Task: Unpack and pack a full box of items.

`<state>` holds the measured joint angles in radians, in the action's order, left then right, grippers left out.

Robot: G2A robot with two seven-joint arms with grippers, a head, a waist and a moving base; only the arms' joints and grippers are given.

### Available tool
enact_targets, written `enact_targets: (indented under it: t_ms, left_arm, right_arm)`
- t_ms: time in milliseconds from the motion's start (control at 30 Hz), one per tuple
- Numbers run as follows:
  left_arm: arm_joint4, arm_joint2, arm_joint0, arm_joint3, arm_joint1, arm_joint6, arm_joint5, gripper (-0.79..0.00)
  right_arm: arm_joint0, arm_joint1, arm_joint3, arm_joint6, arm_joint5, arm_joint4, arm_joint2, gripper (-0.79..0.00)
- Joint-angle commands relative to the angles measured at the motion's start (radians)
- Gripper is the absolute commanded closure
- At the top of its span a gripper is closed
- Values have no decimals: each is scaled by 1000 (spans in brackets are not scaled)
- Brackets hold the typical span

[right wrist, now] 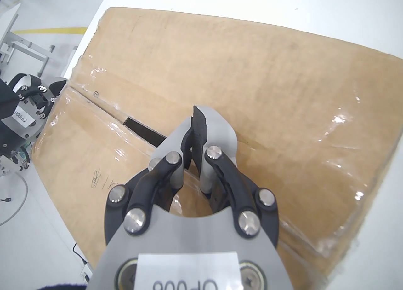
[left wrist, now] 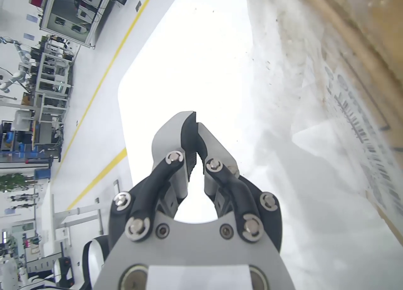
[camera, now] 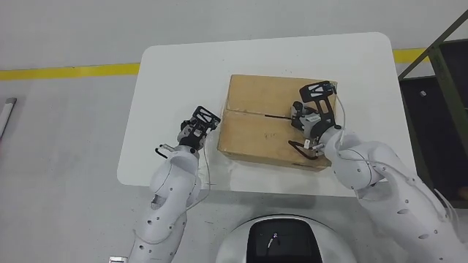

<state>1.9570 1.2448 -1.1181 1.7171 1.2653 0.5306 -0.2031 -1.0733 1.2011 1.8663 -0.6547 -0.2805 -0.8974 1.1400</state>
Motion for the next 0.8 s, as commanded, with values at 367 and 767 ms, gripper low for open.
enact_targets:
  t_ms: [367, 767]
  left_arm:
    - [-278, 67, -61, 182, -5, 126, -244, 0]
    - [-503, 73, -84, 247, -14, 189, -423, 0]
  right_arm:
    - [20, 3, 22, -42, 19, -5, 39, 0]
    - [60, 3, 4, -115, 105, -48, 35, 0]
